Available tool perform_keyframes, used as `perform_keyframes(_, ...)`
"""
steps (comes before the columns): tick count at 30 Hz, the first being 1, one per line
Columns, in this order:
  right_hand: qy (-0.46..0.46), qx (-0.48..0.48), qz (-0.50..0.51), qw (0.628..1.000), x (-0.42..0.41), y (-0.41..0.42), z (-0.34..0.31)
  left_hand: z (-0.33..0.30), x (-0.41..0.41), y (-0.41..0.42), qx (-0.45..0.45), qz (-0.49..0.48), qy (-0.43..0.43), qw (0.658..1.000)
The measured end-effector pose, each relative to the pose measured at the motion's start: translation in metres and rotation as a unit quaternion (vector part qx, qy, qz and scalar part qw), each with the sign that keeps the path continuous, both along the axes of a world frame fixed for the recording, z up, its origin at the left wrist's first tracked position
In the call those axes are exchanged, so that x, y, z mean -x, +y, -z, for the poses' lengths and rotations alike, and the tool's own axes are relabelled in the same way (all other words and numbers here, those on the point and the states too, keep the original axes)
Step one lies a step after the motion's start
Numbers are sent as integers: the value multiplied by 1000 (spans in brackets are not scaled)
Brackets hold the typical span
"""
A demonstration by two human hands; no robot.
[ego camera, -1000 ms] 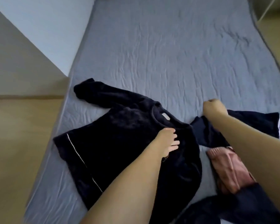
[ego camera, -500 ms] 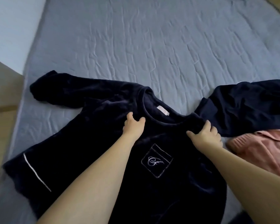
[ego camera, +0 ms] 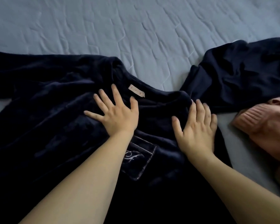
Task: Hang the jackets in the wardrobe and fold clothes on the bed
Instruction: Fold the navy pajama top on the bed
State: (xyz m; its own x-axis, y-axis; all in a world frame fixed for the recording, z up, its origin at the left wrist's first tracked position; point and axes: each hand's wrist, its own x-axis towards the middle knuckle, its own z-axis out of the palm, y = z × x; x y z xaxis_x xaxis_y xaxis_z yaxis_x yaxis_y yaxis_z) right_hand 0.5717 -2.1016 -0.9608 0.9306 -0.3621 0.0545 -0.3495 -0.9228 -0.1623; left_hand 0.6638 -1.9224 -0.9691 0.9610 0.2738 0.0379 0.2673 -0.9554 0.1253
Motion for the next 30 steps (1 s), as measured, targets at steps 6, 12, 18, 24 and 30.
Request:
perform_keyframes(6, -40, -11, 1, 999, -6, -1, 6, 4, 1, 8, 35, 22, -6, 999)
perform_keyframes(12, -36, -119, -30, 992, 28, -10, -28, -34, 105, 19, 232, 144, 85, 958)
perform_keyframes(18, 68, -366, 113, 921, 118, -61, -70, -80, 301, 13, 9, 479, 65, 876)
perform_keyframes(24, 92, -576, 141, 800, 170, -51, -100, -120, 318, -19, -113, 461, 253, 843)
perform_keyframes(30, 6, -535, 159, 829, 199, -98, -148, -173, 341, -77, 303, 405, 366, 781)
